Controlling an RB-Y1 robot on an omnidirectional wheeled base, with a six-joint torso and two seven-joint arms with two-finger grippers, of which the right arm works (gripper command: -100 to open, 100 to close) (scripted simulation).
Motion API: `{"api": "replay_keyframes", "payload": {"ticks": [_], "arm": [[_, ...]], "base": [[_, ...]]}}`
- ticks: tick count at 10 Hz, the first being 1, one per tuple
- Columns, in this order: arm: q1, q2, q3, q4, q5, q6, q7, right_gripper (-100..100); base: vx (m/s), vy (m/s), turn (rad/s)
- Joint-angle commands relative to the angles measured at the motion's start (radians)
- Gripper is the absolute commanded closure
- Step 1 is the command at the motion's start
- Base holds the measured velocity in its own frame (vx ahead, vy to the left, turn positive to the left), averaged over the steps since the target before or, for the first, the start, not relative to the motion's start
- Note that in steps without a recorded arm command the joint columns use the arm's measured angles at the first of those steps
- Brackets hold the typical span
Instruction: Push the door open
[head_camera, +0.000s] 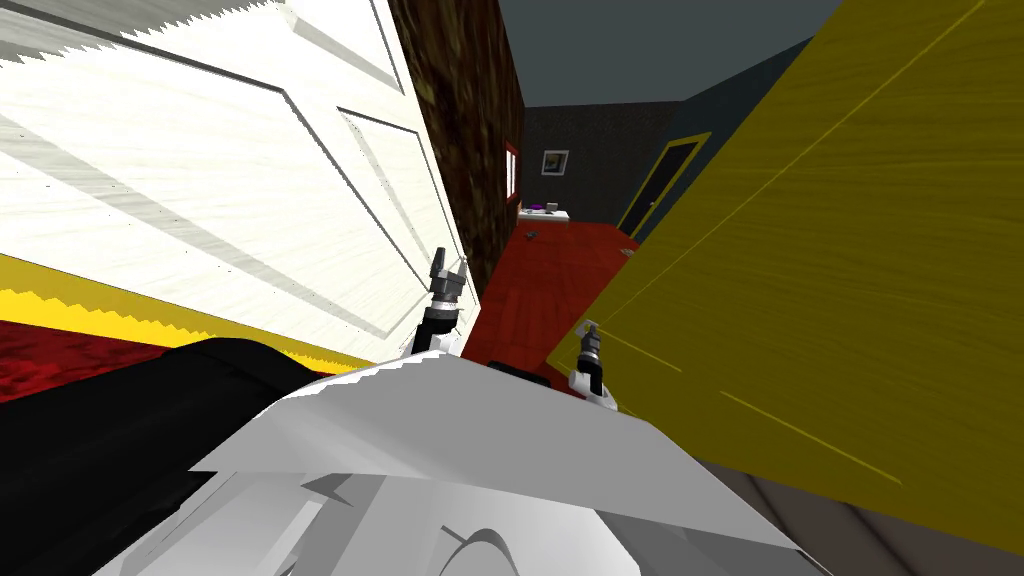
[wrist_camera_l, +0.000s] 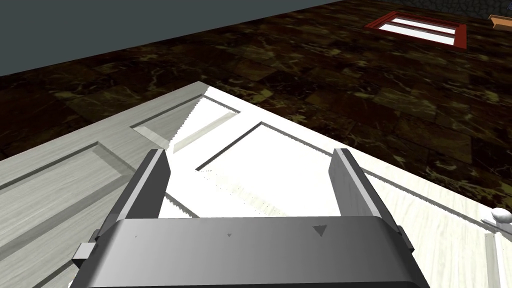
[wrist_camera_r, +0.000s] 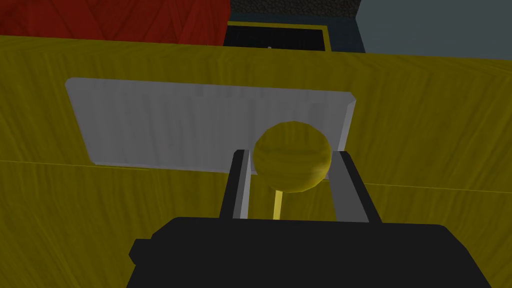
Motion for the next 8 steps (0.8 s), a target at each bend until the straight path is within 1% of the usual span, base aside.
{"api": "replay_keyframes", "payload": {"ticks": [1, 2, 4, 5, 6, 8], "arm": [[0.0, -0.015, -0.031, 0.001, -0.016, -0.003, 0.011, 100], [0.0, -0.015, -0.031, 0.001, -0.016, -0.003, 0.011, 100], [0.0, -0.024, -0.06, 0.002, -0.033, -0.003, 0.019, 100], [0.0, -0.024, -0.06, 0.002, -0.033, -0.003, 0.019, 100], [-0.012, -0.023, -0.064, 0.026, -0.039, -0.012, 0.016, -100], [-0.014, -0.018, -0.071, 0.023, -0.046, -0.007, 0.018, -100]], "base": [[0.215, 0.028, -0.101], [0.148, 0.013, -0.021], [0.194, 0.042, -0.103], [0.13, 0.003, -0.052], [-0.091, 0.098, -0.082], [-0.168, 0.176, -0.078]]}}
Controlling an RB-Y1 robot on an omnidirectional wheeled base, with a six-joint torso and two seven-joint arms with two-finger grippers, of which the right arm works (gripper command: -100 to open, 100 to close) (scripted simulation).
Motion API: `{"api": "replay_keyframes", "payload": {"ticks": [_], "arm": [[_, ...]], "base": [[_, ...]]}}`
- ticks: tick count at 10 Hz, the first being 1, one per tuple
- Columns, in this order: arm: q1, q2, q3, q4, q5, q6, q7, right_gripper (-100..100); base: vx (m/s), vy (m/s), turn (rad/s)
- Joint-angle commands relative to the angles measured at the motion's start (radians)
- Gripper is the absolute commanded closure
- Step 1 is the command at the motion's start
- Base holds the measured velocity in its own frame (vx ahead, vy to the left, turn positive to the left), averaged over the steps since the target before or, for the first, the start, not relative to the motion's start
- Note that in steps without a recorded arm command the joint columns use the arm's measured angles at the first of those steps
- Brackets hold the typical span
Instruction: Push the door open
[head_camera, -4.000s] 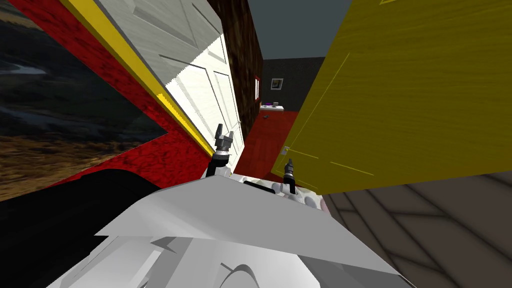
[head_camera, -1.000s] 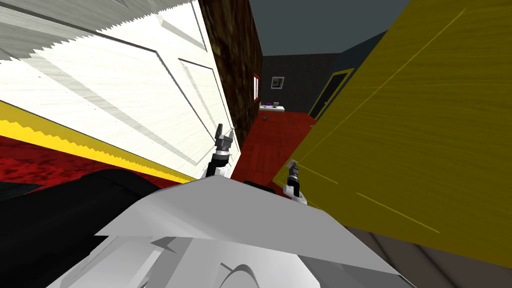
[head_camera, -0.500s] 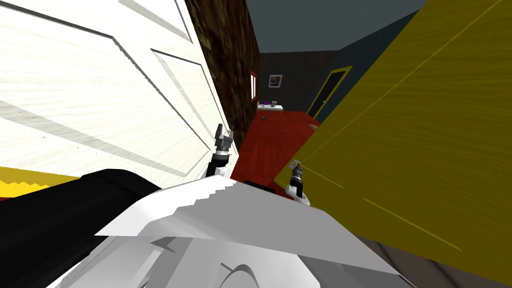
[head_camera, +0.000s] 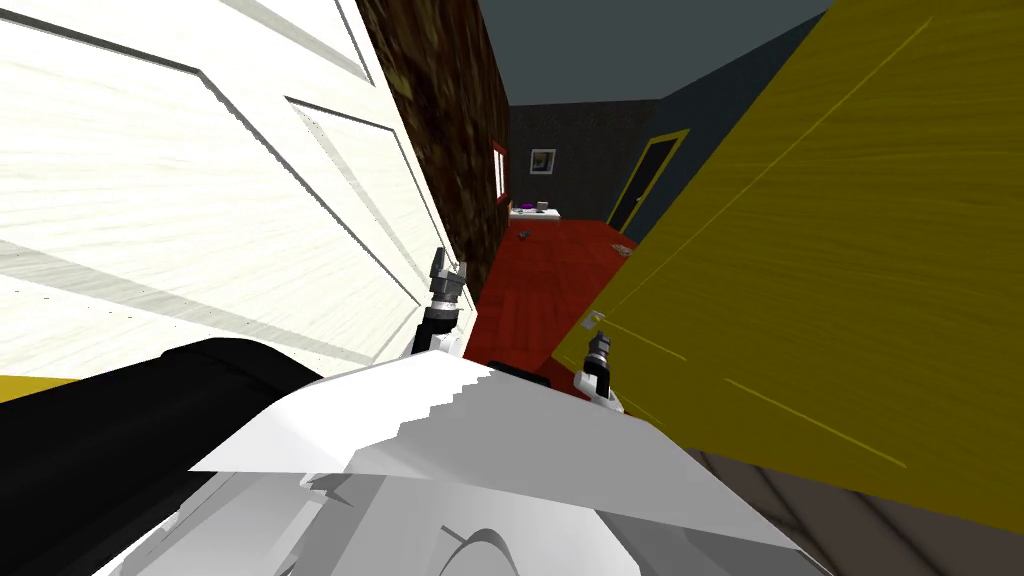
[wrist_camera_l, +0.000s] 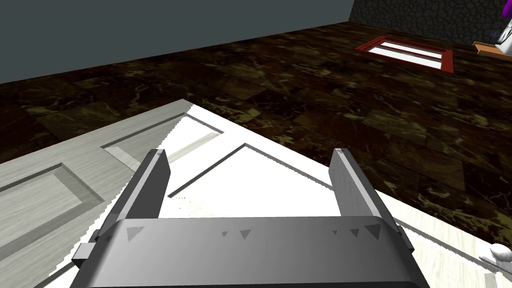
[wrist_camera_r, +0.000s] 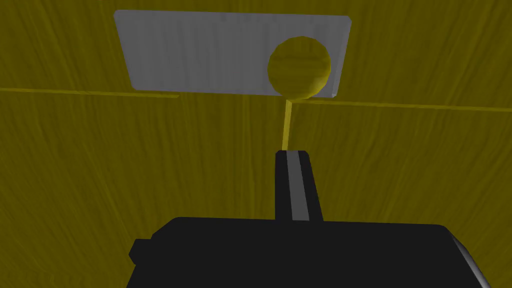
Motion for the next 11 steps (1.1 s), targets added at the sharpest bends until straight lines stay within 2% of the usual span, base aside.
{"api": "replay_keyframes", "payload": {"ticks": [1, 4, 5, 8, 11], "arm": [[-0.001, 0.008, -0.008, -0.004, -0.008, 0.006, 0.002, -100], [-0.004, 0.027, -0.02, -0.01, -0.019, 0.013, 0.006, -100], [-0.002, 0.023, -0.017, -0.012, -0.017, 0.013, 0.005, -100], [0.002, 0.015, -0.023, -0.008, -0.02, 0.003, 0.007, -100], [0.006, 0.014, -0.028, -0.005, -0.023, -0.009, 0.008, -100]], "base": [[-0.173, 0.193, -0.092], [-0.166, 0.167, -0.062], [-0.072, 0.066, -0.016], [0.176, -0.038, 0.029], [0.205, -0.088, 0.036]]}}
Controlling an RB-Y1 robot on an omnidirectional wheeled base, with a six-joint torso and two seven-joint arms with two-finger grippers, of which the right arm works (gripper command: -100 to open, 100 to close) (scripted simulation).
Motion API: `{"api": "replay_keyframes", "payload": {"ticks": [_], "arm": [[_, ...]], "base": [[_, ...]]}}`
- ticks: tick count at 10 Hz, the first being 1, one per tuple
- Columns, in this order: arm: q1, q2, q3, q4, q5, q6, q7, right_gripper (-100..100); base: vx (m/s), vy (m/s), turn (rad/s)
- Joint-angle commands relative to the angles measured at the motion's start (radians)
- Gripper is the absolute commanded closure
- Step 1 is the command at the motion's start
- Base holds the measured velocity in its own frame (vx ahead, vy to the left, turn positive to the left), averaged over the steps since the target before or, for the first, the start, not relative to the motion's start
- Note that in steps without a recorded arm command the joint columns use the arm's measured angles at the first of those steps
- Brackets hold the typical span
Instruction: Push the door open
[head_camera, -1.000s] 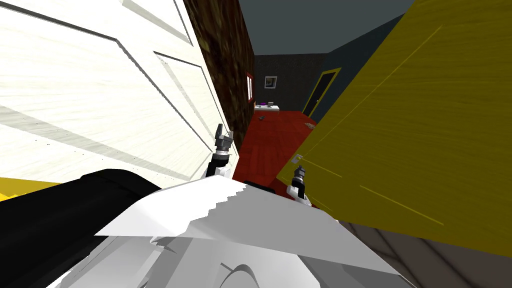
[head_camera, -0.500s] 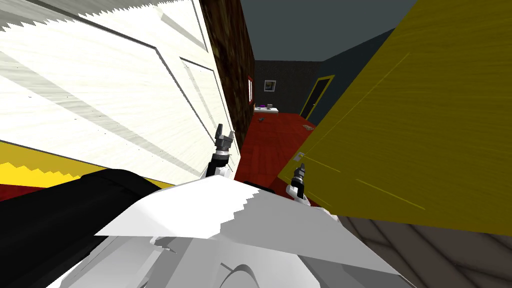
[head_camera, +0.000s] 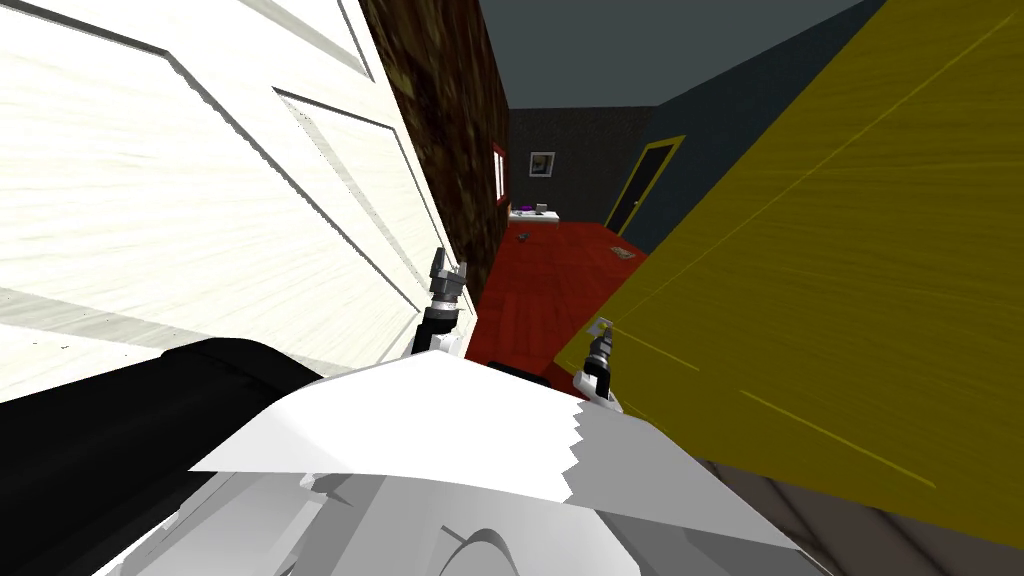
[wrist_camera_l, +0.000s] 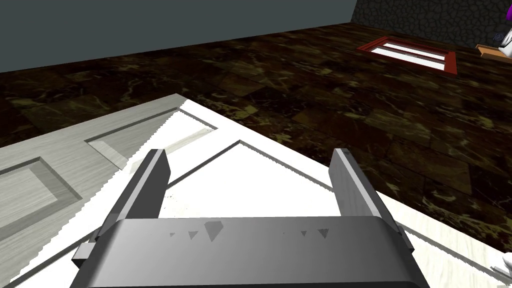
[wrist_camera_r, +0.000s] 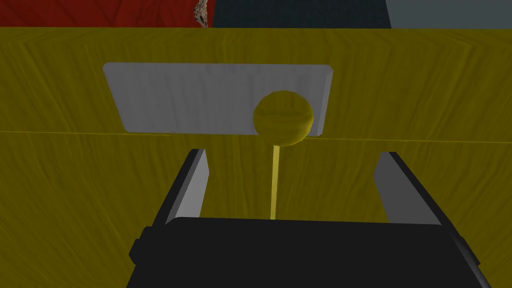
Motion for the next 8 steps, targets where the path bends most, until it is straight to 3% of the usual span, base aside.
{"api": "replay_keyframes", "payload": {"ticks": [1, 3, 4, 8], "arm": [[0.004, 0.003, -0.003, 0.0, -0.002, -0.007, 0.001, -100], [0.003, 0.003, -0.004, 0.001, -0.002, -0.008, 0.001, -100], [0.003, 0.003, -0.004, 0.001, -0.002, -0.008, 0.001, 100], [0.003, 0.003, -0.004, 0.001, -0.002, -0.008, 0.001, 100]], "base": [[0.238, -0.115, 0.046], [0.157, -0.072, 0.017], [-0.019, 0.009, -0.002], [-0.02, 0.009, 0.0]]}}
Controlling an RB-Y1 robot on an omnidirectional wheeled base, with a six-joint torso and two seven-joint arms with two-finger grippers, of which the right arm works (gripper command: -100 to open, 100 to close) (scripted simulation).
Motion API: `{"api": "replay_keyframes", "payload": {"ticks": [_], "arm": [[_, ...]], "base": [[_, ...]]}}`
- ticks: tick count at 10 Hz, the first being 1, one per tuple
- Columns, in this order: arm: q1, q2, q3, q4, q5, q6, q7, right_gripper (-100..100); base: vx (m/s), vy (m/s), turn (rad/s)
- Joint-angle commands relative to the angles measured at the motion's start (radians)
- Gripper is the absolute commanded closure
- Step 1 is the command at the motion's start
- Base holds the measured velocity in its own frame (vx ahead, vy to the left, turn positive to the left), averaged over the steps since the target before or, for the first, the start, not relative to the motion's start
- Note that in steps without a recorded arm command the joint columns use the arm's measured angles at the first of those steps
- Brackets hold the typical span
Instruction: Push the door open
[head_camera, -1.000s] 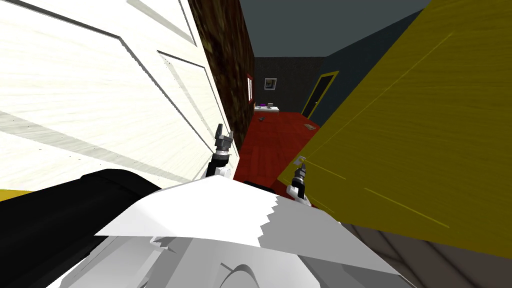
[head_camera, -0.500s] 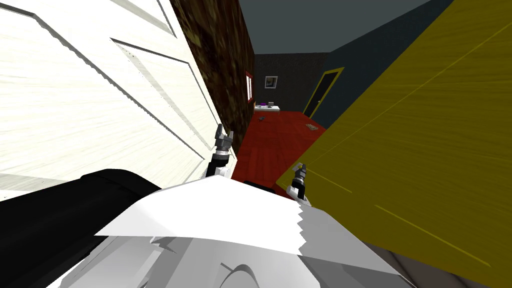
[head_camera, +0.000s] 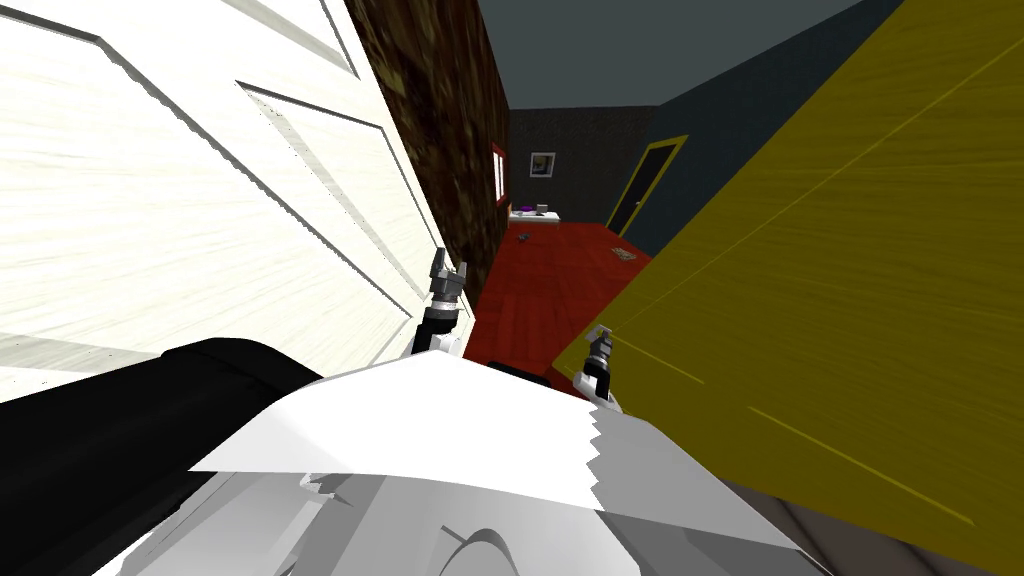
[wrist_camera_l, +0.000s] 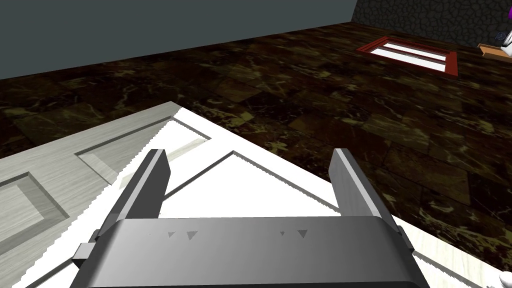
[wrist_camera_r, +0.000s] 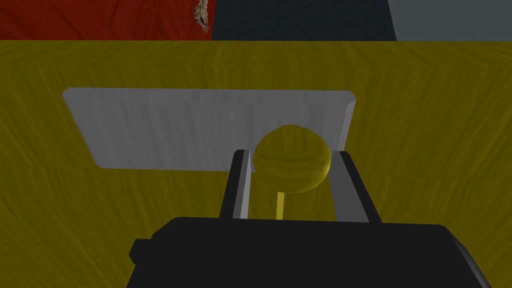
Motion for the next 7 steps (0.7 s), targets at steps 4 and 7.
{"api": "replay_keyframes", "payload": {"ticks": [4, 7], "arm": [[0.0, -0.011, -0.026, 0.0, -0.017, 0.004, 0.009, 100], [-0.001, -0.019, -0.059, 0.0, -0.037, 0.008, 0.02, 100]], "base": [[0.111, 0.009, -0.029], [0.2, -0.005, -0.039]]}}
